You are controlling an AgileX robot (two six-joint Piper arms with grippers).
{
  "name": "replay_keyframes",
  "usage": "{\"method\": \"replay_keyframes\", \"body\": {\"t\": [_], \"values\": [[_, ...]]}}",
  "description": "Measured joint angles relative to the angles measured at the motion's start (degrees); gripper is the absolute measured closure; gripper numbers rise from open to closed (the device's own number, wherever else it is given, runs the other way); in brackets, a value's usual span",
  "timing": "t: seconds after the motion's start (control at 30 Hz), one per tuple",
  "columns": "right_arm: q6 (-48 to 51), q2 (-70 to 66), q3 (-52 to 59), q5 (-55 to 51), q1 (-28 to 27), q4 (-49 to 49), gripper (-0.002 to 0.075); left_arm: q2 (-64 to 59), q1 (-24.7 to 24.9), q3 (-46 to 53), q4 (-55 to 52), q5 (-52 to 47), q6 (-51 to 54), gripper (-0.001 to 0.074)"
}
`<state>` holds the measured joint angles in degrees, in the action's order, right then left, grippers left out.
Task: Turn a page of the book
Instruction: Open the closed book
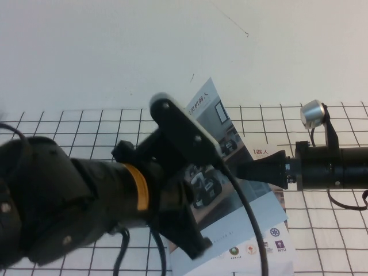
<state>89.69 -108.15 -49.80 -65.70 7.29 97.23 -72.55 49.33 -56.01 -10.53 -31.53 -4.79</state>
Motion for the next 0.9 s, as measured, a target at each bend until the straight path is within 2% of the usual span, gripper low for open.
{"method": "replay_keyframes", "body": {"t": [0.13, 0.33, 0.47, 0.6, 0.9], "values": [[-0.66, 0.0, 0.0, 0.0, 0.0, 0.0, 0.0724, -0.23, 10.03, 2.28, -10.23, -0.31, -8.46, 0.0737], [-0.66, 0.0, 0.0, 0.0, 0.0, 0.0, 0.0725, -3.22, 24.4, 7.76, -40.02, -4.49, -39.47, 0.0737], [-0.74, 0.0, 0.0, 0.0, 0.0, 0.0, 0.0725, -7.19, 30.36, 9.3, -54.02, -4.8, -55.16, 0.0737], [-0.79, 0.0, 0.0, 0.0, 0.0, 0.02, 0.0725, -12.87, 32.53, 9.55, -62.33, -3.7, -64.27, 0.0737], [-0.79, 0.0, 0.0, 0.0, 0.0, 0.12, 0.0725, -27.26, 32.68, 9.55, -80.96, -3.4, -80.91, 0.0737]]}}
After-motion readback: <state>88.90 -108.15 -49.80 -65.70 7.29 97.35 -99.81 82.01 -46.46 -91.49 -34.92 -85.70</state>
